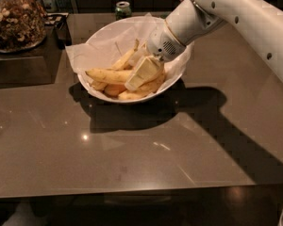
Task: Pick banana from white bowl
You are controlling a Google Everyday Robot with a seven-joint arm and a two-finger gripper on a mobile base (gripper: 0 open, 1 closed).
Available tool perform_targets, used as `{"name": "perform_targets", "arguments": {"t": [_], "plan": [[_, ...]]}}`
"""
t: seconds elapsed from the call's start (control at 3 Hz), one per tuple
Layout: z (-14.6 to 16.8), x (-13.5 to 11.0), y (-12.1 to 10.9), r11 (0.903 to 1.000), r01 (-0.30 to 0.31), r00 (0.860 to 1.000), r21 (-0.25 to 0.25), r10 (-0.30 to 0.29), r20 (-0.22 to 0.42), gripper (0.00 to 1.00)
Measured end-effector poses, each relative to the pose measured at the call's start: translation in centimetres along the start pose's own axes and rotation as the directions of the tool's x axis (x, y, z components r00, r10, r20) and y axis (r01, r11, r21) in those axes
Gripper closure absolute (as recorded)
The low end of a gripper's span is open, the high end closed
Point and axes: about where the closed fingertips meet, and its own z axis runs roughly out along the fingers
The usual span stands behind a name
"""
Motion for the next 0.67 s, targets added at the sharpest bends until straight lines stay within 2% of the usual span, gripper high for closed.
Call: {"name": "perform_targets", "arguments": {"t": [0.67], "plan": [[0.01, 0.00, 0.00, 1.0000, 0.000, 1.000, 0.000, 0.000, 0.000, 0.82]]}}
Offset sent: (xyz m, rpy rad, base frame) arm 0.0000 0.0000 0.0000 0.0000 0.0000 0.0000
